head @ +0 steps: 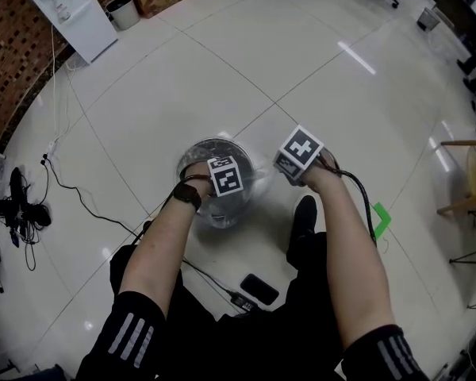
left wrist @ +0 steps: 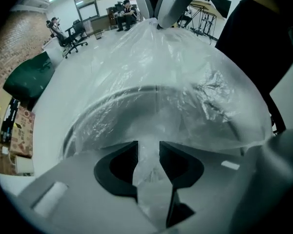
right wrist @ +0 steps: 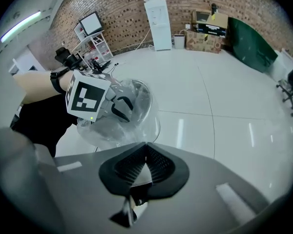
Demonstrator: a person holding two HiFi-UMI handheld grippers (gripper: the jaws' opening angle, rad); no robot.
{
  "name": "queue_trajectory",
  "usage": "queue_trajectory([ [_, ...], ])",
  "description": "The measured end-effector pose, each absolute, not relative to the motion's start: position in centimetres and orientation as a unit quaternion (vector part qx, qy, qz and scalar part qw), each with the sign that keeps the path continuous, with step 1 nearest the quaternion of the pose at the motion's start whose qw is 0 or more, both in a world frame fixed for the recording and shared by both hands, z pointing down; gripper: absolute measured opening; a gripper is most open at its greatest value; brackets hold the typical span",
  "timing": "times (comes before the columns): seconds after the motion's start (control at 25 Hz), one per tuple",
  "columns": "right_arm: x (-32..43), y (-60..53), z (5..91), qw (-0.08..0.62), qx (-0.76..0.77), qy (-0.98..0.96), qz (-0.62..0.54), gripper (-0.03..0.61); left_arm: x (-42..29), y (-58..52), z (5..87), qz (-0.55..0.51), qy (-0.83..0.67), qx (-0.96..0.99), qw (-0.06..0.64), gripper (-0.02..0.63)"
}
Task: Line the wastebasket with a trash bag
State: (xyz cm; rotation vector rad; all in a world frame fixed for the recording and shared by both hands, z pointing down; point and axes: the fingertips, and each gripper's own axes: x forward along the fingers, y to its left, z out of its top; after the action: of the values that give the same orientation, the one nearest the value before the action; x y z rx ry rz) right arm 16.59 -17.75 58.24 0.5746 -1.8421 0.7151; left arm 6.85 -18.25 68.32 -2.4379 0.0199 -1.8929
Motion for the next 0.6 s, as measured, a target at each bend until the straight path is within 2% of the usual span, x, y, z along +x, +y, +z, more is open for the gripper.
queue_trajectory([
  [0.36, 15.0, -17.6, 60.0, 0.537, 0.217, -0.765, 0.281, 0.008, 6.9, -18.0, 70.9, -0.624, 0.003, -0.781, 0.016, 0.178],
  [0.6, 14.6, -18.2, 58.7, 0.517, 0.22, -0.777, 0.283, 0.008, 6.8, -18.2, 65.3, -0.59, 0.009, -0.807, 0.016, 0.188],
])
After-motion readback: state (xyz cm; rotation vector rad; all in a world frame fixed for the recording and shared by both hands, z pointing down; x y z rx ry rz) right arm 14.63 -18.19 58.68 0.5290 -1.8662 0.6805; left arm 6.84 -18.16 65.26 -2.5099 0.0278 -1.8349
